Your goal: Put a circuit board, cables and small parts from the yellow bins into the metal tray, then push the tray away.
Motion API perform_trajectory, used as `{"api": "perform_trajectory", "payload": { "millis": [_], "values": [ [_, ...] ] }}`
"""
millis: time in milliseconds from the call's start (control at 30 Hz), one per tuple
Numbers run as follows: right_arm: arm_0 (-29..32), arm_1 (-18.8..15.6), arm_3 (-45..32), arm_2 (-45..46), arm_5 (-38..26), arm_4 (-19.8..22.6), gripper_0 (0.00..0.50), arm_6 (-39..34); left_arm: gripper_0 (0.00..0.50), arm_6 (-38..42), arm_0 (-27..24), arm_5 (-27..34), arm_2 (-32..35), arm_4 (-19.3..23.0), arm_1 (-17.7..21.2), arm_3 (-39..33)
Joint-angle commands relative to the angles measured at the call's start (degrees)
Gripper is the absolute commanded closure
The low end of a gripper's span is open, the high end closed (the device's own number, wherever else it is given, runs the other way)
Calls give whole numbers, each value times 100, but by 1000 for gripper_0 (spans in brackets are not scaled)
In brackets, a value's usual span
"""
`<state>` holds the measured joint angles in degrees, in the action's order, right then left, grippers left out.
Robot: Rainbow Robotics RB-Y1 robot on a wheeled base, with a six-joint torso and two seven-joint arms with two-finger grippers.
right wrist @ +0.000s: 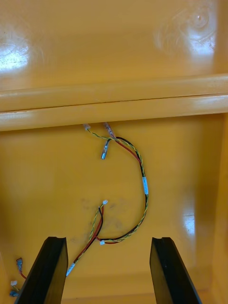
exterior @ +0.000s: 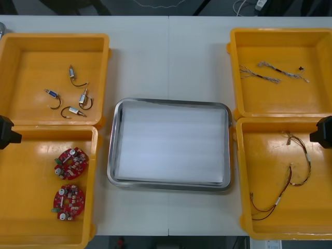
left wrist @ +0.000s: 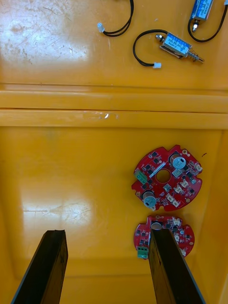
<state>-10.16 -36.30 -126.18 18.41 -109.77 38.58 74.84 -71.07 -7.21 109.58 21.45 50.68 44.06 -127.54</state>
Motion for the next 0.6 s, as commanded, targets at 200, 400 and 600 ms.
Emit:
{"api": "perform_trajectory", "payload": {
  "millis": [200, 400, 600],
  "values": [
    [-100, 18, -179, -57, -23, 9, 0, 66, 0, -592, 115, 42, 175, -32, 156, -175],
    [-100, 18, -179, -57, -23, 9, 0, 66, 0, -592, 115, 42, 175, -32, 156, -175],
    [-100, 18, -179, -57, -23, 9, 0, 66, 0, -592, 115, 42, 175, -32, 156, -175]
  ]
}}
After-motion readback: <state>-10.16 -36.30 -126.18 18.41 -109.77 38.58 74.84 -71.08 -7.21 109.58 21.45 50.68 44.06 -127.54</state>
